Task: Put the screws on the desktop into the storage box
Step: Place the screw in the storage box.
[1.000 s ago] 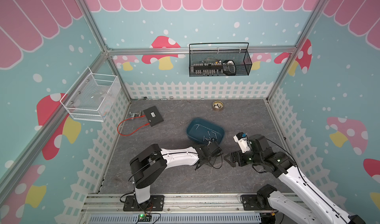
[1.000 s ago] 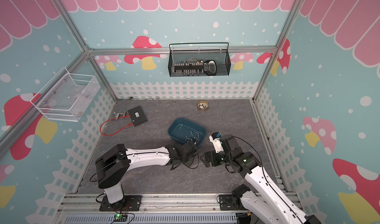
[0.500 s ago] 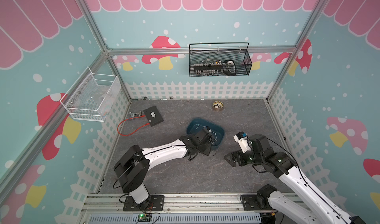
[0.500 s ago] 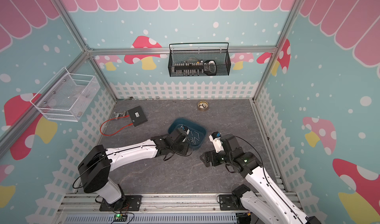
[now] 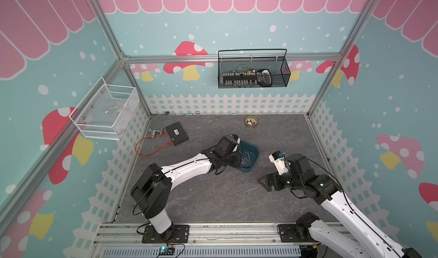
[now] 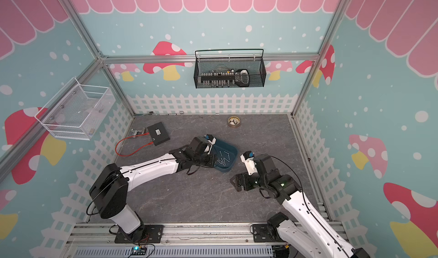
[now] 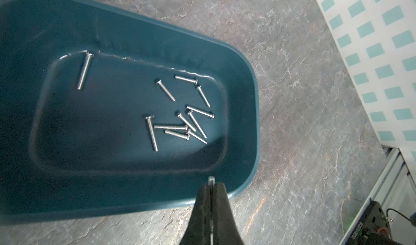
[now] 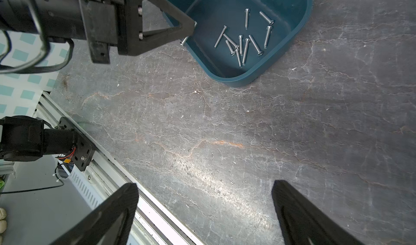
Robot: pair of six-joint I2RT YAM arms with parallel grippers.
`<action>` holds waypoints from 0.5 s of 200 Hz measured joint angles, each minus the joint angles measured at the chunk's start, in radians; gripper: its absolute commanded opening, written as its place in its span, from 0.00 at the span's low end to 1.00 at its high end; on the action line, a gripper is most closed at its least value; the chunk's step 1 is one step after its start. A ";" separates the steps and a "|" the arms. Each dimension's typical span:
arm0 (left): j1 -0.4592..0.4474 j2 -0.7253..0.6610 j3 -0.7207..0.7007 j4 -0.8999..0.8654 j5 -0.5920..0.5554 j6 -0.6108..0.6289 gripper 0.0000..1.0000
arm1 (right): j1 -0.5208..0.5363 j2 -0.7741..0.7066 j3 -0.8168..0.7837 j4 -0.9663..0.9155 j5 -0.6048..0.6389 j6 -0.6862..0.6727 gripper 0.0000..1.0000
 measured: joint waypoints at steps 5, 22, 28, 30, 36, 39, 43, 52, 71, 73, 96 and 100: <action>0.005 0.005 0.004 0.006 0.005 0.000 0.04 | 0.000 0.000 0.000 0.000 0.000 0.000 0.99; 0.019 0.023 0.016 0.019 0.018 0.003 0.11 | 0.000 0.002 0.000 0.000 0.000 -0.001 0.99; 0.023 0.029 0.019 0.024 0.024 0.004 0.13 | 0.000 0.003 0.000 0.001 0.001 -0.001 0.99; 0.026 0.031 0.020 0.025 0.026 0.005 0.15 | 0.000 0.003 0.000 0.000 0.001 -0.001 0.99; 0.028 0.035 0.021 0.029 0.031 0.009 0.19 | 0.000 0.004 0.000 0.001 0.001 -0.003 0.99; 0.031 0.037 0.022 0.031 0.033 0.003 0.20 | 0.000 0.004 0.000 0.001 0.001 -0.003 0.99; 0.033 0.039 0.023 0.031 0.036 0.010 0.23 | 0.000 0.004 0.000 0.001 0.001 -0.004 0.99; 0.039 0.044 0.026 0.034 0.043 0.009 0.26 | 0.000 0.004 0.000 0.001 0.001 -0.004 0.99; 0.047 0.049 0.034 0.039 0.057 0.018 0.32 | 0.000 0.004 0.000 0.002 0.001 -0.007 0.99; 0.048 0.049 0.035 0.040 0.058 0.017 0.34 | 0.000 0.004 0.000 0.002 0.001 -0.007 0.99; 0.056 0.049 0.038 0.049 0.068 0.027 0.47 | 0.000 0.004 0.000 0.003 0.001 -0.007 0.99; 0.058 0.049 0.038 0.050 0.069 0.022 0.49 | 0.000 0.004 0.000 0.003 0.001 -0.007 0.99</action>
